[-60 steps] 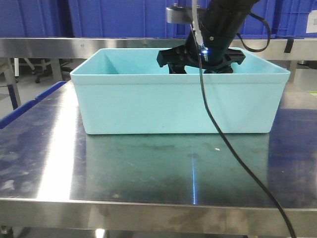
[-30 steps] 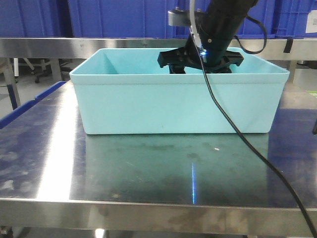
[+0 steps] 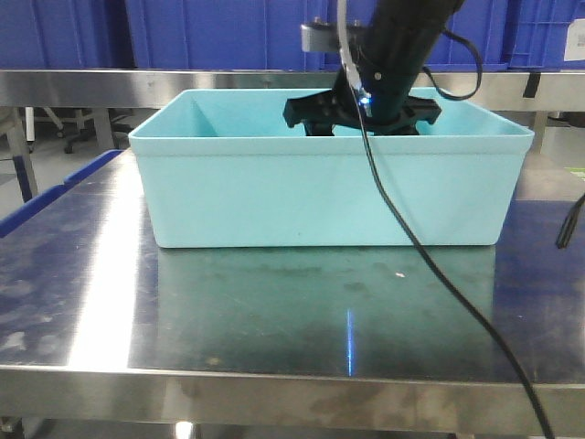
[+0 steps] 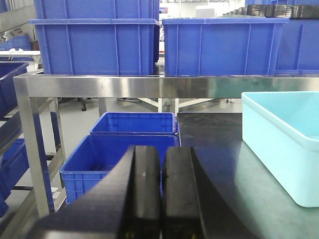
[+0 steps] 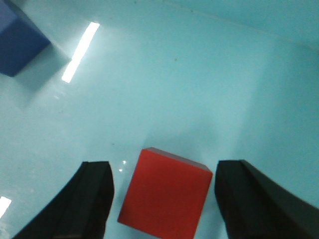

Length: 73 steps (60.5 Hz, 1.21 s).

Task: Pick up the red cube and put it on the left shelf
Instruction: 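Close the right gripper around the red cube, then lift the red cube out of the bin with the right gripper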

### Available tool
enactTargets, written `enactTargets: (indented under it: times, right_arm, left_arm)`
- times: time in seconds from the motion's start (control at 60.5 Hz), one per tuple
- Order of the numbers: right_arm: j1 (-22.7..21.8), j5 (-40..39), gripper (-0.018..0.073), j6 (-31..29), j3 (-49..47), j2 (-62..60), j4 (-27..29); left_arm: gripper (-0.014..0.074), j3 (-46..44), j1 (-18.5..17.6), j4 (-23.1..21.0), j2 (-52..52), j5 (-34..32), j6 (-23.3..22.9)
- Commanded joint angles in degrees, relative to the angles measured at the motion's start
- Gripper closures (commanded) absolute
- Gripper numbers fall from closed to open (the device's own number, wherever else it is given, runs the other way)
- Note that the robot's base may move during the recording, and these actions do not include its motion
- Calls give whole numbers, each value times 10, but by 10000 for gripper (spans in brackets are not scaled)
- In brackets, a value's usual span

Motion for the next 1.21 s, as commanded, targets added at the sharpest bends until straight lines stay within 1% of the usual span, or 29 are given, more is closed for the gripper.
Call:
enactTargets:
  times: [0.0, 0.281, 0.314, 0.364, 0.397, 0.463, 0.513, 0.562, 0.645, 0.662, 0.711, 0.877, 0.992, 1.075, 1.191]
  right_arm:
    - [-1, -12, 12, 1, -20, -28, 2]
    - [-1, -14, 15, 1, -23, -23, 2]
    - [-1, -14, 19, 1, -24, -23, 2]
    - [-1, -13, 49, 1, -29, -23, 1]
    - [-1, -13, 81, 1, -30, -24, 1]
    - [-1, -13, 186, 1, -33, -26, 1]
    - [-1, -12, 272, 1, -40, -28, 1]
    - [-1, -9, 394, 1, -43, -33, 1]
    - [-1, -9, 536, 1, -46, -46, 1]
    - [-1, -10, 549, 1, -46, -49, 1]
    - [-1, -18, 522, 1, -46, -61, 1]
    - [-1, -22, 530, 1, -45, -114, 1]
    - [-7, -34, 530, 1, -24, -167, 1]
    - [-14, -61, 530, 1, 7, -212, 1]
    - [-27, -135, 530, 1, 88, -308, 1]
  left_arm:
    - [495, 14, 0, 0, -9, -47, 0]
    - [495, 14, 0, 0, -9, -47, 0]
    - [495, 14, 0, 0, -9, -47, 0]
    - [495, 14, 0, 0, -9, -47, 0]
    - [495, 14, 0, 0, -9, -47, 0]
    - [495, 14, 0, 0, -9, -47, 0]
    - [495, 14, 0, 0, -9, -47, 0]
    - [495, 14, 0, 0, -9, -47, 0]
    - [495, 14, 0, 0, -9, -47, 0]
    - [495, 14, 0, 0, -9, -47, 0]
    - [495, 14, 0, 0, -9, -47, 0]
    - [495, 14, 0, 0, -9, -47, 0]
    - [495, 14, 0, 0, -9, -47, 0]
    - [495, 14, 0, 0, -9, -47, 0]
    - [495, 14, 0, 0, -9, -47, 0]
